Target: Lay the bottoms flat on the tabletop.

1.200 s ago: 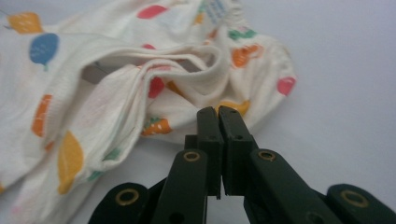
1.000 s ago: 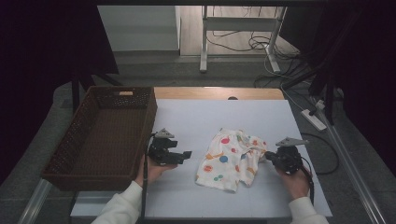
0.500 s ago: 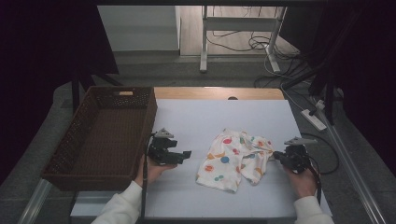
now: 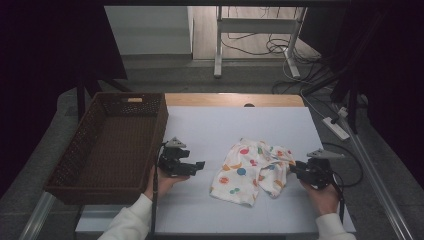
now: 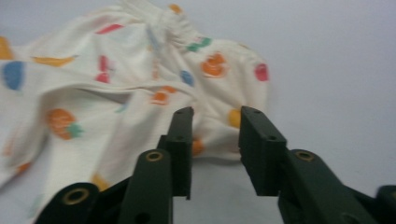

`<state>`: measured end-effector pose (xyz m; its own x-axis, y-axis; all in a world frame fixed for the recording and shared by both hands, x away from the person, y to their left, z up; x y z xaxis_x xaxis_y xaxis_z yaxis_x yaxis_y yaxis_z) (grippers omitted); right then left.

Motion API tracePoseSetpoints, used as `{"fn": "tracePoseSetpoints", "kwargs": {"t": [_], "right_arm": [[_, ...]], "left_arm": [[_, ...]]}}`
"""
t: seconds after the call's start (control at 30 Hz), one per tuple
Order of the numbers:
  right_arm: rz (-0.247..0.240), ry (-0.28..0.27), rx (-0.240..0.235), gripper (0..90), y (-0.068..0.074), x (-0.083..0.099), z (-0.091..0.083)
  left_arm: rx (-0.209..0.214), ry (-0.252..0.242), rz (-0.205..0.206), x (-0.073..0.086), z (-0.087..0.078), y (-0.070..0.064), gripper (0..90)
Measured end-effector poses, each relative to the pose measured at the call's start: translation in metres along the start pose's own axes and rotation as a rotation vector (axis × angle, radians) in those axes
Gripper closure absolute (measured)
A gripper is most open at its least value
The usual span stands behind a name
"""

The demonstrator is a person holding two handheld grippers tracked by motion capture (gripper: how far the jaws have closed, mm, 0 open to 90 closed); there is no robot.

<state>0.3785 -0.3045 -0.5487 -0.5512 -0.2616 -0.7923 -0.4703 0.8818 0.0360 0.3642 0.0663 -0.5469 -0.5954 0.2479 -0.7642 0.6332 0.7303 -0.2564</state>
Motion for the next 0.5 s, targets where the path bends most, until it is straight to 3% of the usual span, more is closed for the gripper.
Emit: {"fn": "tracePoseSetpoints", "kwargs": {"t": [0.1,0.3,0.5], "right_arm": [[0.003,0.004,-0.015,57.4,0.008,0.003,-0.004],[0.063,-0.005,-0.079,51.6,0.019,0.01,-0.01],[0.033,0.035,-0.1,48.7,0.037,0.019,-0.006]], "left_arm": [[0.0,0.001,0.001,0.0,0.0,0.0,19.7],[0.003,-0.001,-0.001,0.0,0.0,-0.001,19.7],[0.005,0.004,0.0,0.0,0.001,-0.002,19.7]]}}
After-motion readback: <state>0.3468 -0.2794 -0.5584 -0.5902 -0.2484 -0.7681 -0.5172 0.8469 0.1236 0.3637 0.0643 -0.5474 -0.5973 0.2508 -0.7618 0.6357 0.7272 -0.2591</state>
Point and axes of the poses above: each handheld gripper's, and its own axes: z roughly forward along the jaws, x roughly out of its underside, y roughly to its left, the point moved 8 cm from there along z, roughly forward along the jaws, and after that the axes turned 4 degrees about -y, right-handed, at the moved point
